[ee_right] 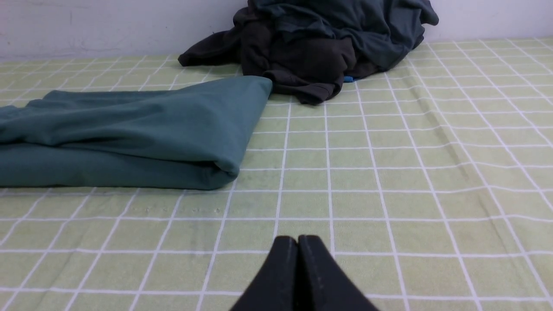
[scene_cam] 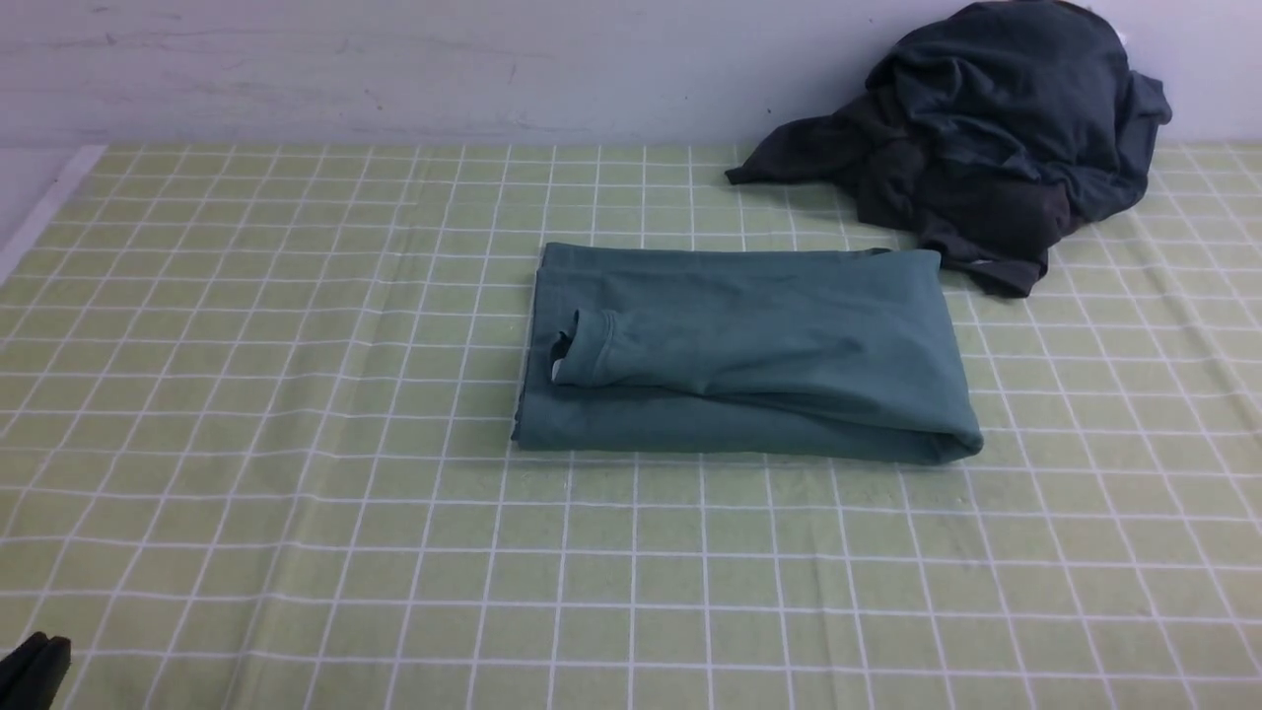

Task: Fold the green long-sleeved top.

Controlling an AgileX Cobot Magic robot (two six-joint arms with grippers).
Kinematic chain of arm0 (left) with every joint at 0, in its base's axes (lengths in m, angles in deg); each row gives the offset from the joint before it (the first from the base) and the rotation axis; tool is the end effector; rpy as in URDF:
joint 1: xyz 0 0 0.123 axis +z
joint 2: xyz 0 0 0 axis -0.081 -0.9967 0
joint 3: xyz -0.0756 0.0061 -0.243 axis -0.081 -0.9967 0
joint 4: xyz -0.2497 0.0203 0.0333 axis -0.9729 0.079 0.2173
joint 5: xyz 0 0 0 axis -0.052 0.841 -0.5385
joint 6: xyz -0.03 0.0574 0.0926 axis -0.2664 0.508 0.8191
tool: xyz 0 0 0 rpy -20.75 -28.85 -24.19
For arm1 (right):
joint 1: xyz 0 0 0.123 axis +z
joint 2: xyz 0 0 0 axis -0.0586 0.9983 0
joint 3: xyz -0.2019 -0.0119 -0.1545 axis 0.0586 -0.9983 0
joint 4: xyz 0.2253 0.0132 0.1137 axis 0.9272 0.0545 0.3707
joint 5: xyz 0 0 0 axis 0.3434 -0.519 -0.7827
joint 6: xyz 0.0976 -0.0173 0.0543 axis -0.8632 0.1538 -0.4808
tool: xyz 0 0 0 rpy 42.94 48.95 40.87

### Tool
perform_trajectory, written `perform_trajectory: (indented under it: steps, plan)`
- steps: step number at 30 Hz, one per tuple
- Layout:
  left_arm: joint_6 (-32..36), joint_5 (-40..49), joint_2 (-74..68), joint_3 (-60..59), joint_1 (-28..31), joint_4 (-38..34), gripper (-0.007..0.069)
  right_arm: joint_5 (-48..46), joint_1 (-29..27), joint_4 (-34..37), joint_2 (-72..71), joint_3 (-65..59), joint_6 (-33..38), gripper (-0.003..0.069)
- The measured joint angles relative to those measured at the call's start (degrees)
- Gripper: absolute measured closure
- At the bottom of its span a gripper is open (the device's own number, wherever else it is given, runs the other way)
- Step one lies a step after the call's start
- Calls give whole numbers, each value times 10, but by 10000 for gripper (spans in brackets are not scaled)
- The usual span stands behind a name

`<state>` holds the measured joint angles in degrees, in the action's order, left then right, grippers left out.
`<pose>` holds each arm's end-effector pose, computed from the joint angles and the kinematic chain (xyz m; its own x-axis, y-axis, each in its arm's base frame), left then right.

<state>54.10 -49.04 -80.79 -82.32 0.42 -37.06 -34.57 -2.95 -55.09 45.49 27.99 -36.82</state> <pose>0.1088 -0.0096 0.1839 -0.1160 0.2428 -0.9631 0.1173 0.9662 0.2294 0.1059 0.0023 0.1677 -0.2808 0.1109 -0.9533 0.0108 0.9936 0.1124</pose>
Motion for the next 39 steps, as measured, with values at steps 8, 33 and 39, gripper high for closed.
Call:
perform_trajectory:
  steps: [8, 33, 39]
  plan:
    - [-87, 81, 0, -2, 2, 5, 627, -1, 0, 0, 0, 0, 0, 673]
    - [-102, 86, 0, -1, 2, 5, 627, -1, 0, 0, 0, 0, 0, 673]
    - [-102, 86, 0, -1, 2, 5, 627, -1, 0, 0, 0, 0, 0, 673]
